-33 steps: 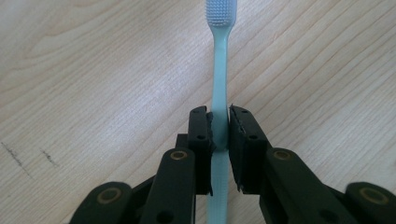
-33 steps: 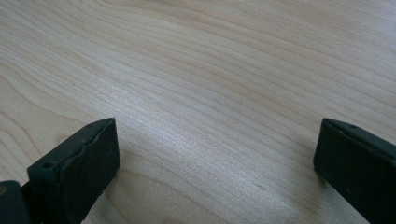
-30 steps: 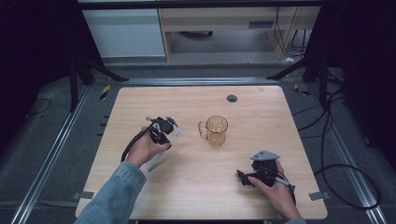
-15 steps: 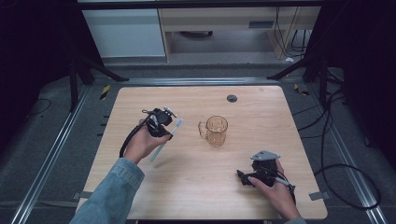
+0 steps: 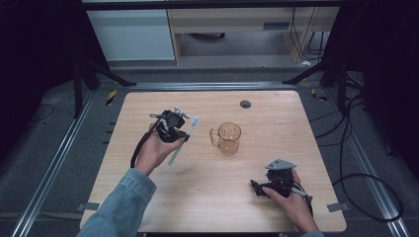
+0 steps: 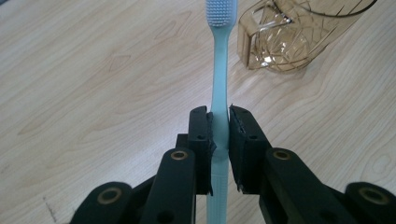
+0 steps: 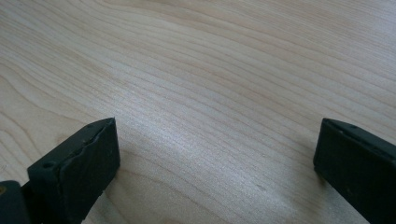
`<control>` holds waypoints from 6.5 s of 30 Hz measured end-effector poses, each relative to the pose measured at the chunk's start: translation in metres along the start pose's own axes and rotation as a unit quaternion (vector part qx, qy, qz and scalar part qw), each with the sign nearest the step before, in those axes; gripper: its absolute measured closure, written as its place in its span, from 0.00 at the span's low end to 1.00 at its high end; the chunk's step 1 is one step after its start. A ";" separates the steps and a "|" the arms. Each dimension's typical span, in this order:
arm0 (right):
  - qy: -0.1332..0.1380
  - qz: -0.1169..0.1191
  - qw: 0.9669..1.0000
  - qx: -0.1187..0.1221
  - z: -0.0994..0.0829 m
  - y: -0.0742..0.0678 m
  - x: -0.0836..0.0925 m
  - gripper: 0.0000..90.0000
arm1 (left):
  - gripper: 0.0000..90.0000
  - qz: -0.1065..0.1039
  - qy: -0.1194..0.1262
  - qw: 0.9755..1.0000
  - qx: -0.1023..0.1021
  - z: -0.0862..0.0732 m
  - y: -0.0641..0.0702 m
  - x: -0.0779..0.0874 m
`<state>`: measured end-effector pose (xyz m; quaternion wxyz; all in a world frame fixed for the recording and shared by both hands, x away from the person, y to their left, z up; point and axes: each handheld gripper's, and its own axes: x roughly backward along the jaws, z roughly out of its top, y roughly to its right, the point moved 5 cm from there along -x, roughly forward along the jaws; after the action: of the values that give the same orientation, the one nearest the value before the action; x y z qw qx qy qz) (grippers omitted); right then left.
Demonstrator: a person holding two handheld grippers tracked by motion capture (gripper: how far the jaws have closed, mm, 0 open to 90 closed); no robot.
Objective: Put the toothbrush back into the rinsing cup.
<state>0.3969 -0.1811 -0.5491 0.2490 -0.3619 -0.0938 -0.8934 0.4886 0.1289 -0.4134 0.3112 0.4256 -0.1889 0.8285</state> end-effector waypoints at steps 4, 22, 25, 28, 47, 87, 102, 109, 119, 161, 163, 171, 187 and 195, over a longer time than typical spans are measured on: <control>0.000 0.001 1.000 -0.002 0.000 0.000 0.000 0.01 | 0.88 0.002 0.022 1.000 0.003 0.007 0.002 0.002; 0.000 0.000 1.000 0.000 0.000 0.000 0.000 0.01 | 0.88 0.031 0.151 0.988 0.012 0.036 0.014 0.024; 0.000 0.000 1.000 0.000 0.000 0.000 0.000 0.01 | 0.88 0.030 0.163 0.986 0.014 0.039 0.017 0.025; 0.000 0.000 1.000 0.000 0.000 0.000 0.000 0.01 | 0.88 0.033 0.177 0.984 0.012 0.042 0.020 0.027; 0.000 0.000 1.000 0.000 0.000 0.000 0.000 0.01 | 0.88 0.037 0.253 0.967 0.010 0.052 0.034 0.036; 0.004 -0.009 1.000 0.011 0.000 0.002 -0.002 0.01 | 0.88 0.037 0.372 0.927 0.034 0.076 0.025 0.026; 0.004 -0.009 1.000 0.012 0.000 0.002 -0.002 0.01 | 0.88 0.033 0.387 0.921 0.034 0.076 0.027 0.019; 0.004 -0.009 1.000 0.011 0.000 0.002 -0.002 0.01 | 0.88 0.036 0.405 0.913 0.031 0.074 0.029 0.021; 0.004 -0.009 1.000 0.011 0.000 0.002 -0.002 0.01 | 0.88 0.034 0.428 0.902 0.046 0.071 0.032 0.014; 0.004 -0.009 1.000 0.011 0.000 0.002 -0.002 0.01 | 0.88 0.039 0.459 0.885 0.072 0.049 0.038 -0.016; 0.004 -0.008 1.000 0.010 0.000 0.002 -0.002 0.01 | 0.88 0.036 0.458 0.885 0.072 0.049 0.039 -0.018; 0.004 -0.008 1.000 0.011 0.000 0.002 -0.002 0.01 | 0.88 0.029 0.457 0.886 0.074 0.045 0.038 -0.025; 0.004 -0.008 1.000 0.010 0.000 0.002 -0.002 0.01 | 0.88 0.039 0.451 0.888 0.079 0.037 0.038 -0.046; 0.005 -0.009 1.000 0.012 0.000 0.002 -0.002 0.01 | 0.88 0.041 0.446 0.891 0.079 0.034 0.041 -0.056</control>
<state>0.3992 -0.1822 -0.5501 0.2454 -0.3538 -0.1069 -0.8962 0.5064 0.0591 -0.4422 0.2938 0.0264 0.0186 0.9553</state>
